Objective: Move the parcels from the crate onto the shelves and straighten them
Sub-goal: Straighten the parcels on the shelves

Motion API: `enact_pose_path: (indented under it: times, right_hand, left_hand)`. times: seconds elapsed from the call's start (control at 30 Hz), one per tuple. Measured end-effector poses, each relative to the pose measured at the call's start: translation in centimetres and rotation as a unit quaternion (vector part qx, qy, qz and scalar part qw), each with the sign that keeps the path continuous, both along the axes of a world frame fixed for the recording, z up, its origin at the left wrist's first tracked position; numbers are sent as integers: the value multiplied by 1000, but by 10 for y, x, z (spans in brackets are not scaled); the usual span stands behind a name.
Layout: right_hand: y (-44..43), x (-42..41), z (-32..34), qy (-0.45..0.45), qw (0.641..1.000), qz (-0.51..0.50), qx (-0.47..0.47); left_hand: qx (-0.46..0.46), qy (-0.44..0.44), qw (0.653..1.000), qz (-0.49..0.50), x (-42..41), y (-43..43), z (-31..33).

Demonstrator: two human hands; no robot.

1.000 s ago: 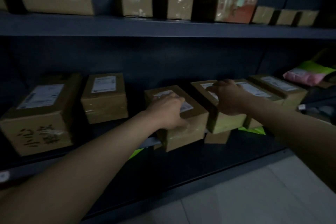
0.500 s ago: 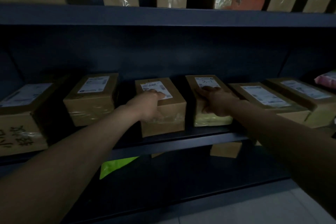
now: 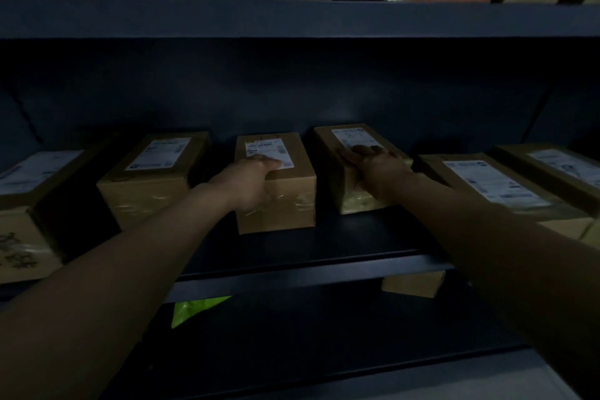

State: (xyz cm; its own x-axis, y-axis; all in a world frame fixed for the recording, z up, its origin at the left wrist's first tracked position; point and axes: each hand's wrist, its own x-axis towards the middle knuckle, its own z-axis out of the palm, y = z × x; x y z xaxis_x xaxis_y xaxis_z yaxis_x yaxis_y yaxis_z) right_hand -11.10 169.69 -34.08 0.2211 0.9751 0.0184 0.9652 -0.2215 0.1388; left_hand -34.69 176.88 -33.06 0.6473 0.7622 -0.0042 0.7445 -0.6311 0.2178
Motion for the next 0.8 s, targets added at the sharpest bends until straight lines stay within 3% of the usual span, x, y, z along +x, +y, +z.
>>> enact_pose_path:
  times: [0.2,0.33,0.6,0.8]
  right_hand:
    - [-7,-18,-2,-11,998,-44,51]
    - [-35,-40,13,-42,994,-42,94]
    - [-126,-53,63,-80,978,-157,112]
    - [-202,5,55,-72,964,-232,108]
  left_hand:
    - [66,15,998,-2,2,-5,-6]
    - [123,-34,991,-51,3,-25,3]
    - [127,-112,959,-227,16,-88,46]
    - [98,-119,944,-293,78,-139,31]
